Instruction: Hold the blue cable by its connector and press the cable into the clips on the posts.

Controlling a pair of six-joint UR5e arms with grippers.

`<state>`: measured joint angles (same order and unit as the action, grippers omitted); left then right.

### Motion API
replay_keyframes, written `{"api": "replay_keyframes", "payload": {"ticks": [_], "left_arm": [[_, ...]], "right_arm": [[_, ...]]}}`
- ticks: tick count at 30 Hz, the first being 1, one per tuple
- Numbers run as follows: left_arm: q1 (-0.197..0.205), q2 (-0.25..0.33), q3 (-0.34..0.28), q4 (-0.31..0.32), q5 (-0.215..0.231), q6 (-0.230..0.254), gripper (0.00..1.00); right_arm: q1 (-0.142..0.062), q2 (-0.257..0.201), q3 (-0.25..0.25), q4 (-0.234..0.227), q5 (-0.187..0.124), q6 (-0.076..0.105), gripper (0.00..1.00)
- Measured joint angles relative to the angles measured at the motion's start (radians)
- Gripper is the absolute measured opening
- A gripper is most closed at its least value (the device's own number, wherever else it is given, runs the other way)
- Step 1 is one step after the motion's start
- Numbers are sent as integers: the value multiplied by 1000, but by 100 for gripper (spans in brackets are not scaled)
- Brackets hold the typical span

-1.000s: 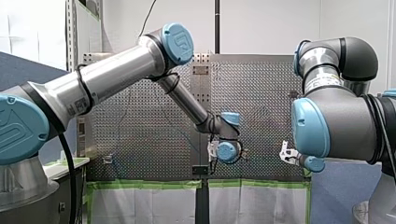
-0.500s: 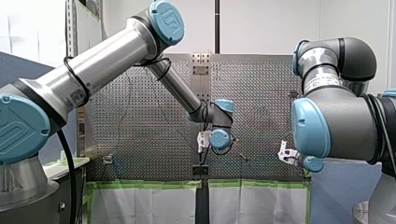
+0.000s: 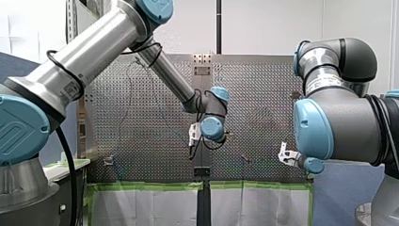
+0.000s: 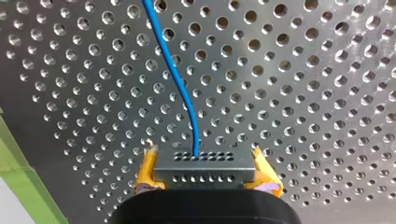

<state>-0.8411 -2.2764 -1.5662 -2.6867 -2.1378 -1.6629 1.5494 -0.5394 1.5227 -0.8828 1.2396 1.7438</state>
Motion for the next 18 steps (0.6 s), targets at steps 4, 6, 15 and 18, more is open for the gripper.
{"api": "replay_keyframes", "payload": {"ticks": [4, 6, 15, 18], "left_arm": [[-1, 40, -40, 3, 1, 0, 100], [-2, 62, -62, 3, 0, 0, 100], [-3, 156, -156, 5, 3, -3, 100], [-3, 186, -186, 8, 3, -3, 100]], "right_arm": [[2, 0, 0, 6, 0, -3, 0], [4, 0, 0, 10, 1, -5, 0], [7, 0, 0, 14, 3, -11, 0], [7, 0, 0, 14, 4, -12, 0]]}}
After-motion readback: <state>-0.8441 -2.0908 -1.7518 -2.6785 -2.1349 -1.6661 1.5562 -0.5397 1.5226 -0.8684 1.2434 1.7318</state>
